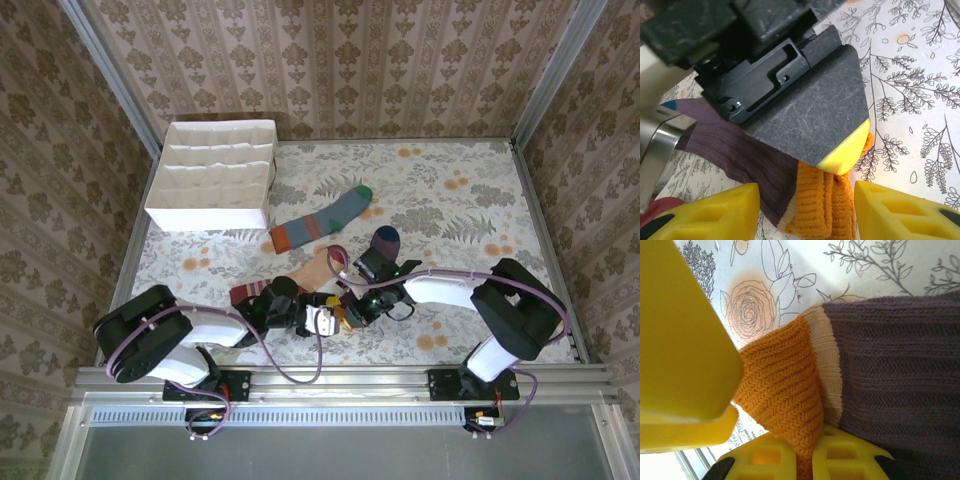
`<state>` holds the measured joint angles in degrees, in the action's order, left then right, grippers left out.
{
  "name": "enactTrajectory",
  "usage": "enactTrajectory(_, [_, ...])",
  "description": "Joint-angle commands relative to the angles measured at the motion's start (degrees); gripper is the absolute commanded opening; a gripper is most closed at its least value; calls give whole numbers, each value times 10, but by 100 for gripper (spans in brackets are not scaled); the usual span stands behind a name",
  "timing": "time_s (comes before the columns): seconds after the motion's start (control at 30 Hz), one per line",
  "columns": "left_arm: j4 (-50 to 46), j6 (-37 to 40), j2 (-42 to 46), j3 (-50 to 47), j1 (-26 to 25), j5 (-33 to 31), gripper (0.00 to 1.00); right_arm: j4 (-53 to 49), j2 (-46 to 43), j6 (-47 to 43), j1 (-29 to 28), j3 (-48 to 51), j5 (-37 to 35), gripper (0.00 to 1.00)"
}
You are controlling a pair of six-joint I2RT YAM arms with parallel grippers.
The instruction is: Roll the socks
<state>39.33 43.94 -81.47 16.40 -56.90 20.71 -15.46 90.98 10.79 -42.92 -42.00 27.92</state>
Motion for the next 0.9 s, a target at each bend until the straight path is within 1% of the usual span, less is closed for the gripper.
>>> enactTrajectory(0.0, [18, 44, -16, -4, -15, -31, 46, -37, 16, -9, 5, -10, 32, 6])
enactTrajectory(0.13, [8, 55, -26, -7, -32, -46, 47, -38, 18, -7, 12, -10, 40, 5])
enactTrajectory(0.3, [-25, 66, -27, -3, -49, -70, 50, -36, 16, -4, 27, -7, 52, 5])
enactTrajectory(0.37, [-26, 71, -32, -1, -54, -83, 49, -36, 17, -4, 29, -7, 59, 5])
enactTrajectory(0.47, [-22, 74, -37, 3, -56, -102, 35, -35, 20, -3, 34, -7, 68, 6])
enactTrajectory(0.57, [-33, 50, -38, 17, -56, -125, 11, -38, 26, -1, 44, -8, 90, 7])
enactTrajectory(0.63, [-62, 47, -35, 30, -56, -117, 1, -37, 26, 2, 51, -7, 100, 9])
enactTrajectory(0.67, [-77, 45, -31, 35, -56, -110, 0, -37, 24, 3, 54, -5, 101, 11])
enactTrajectory(0.7, [-90, 44, -27, 39, -56, -103, 0, -37, 20, 3, 57, -4, 100, 16])
enactTrajectory(0.8, [-143, 33, -3, 48, -57, -75, 0, -36, -13, 13, 61, 1, 68, 43])
enactTrajectory(0.87, [-179, 9, 8, 62, -58, -67, 0, -23, -60, 31, 62, 14, 34, 53])
